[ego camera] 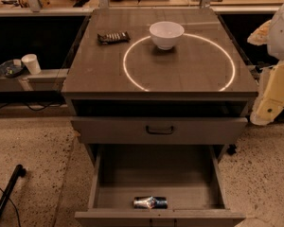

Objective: Pick redbull can from middle drawer and place on counter

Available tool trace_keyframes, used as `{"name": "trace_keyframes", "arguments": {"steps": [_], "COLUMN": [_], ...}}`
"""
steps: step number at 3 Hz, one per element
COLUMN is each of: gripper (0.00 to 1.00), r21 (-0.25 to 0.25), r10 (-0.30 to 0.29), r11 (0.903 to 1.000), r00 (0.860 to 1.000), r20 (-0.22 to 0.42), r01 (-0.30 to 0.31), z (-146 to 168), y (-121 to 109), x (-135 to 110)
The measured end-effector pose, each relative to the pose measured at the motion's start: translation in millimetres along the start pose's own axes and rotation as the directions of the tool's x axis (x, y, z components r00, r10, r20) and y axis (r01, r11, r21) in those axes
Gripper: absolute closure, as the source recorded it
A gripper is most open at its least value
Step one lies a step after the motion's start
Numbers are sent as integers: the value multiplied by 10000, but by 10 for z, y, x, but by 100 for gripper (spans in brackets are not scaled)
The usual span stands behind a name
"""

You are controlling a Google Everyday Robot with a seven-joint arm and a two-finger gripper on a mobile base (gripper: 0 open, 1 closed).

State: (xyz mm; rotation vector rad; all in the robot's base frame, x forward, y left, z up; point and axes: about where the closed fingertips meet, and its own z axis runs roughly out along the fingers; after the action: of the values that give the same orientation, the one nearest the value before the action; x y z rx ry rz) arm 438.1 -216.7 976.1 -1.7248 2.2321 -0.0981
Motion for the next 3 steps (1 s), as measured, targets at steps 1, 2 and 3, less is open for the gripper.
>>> {"name": "trace_keyframes", "arguments": {"steps": [1, 2, 3], "gripper": [0, 0, 0], "r21": [-1, -520, -929], "r10": [-1, -241, -870], "r11": [10000, 9984, 9919], "r00": [10000, 9996, 9962], "r20": [0, -176, -25], "r01": [1, 232, 864], "z": [1, 357, 751], "y": [0, 82, 323], "x": [0, -5, -62]}}
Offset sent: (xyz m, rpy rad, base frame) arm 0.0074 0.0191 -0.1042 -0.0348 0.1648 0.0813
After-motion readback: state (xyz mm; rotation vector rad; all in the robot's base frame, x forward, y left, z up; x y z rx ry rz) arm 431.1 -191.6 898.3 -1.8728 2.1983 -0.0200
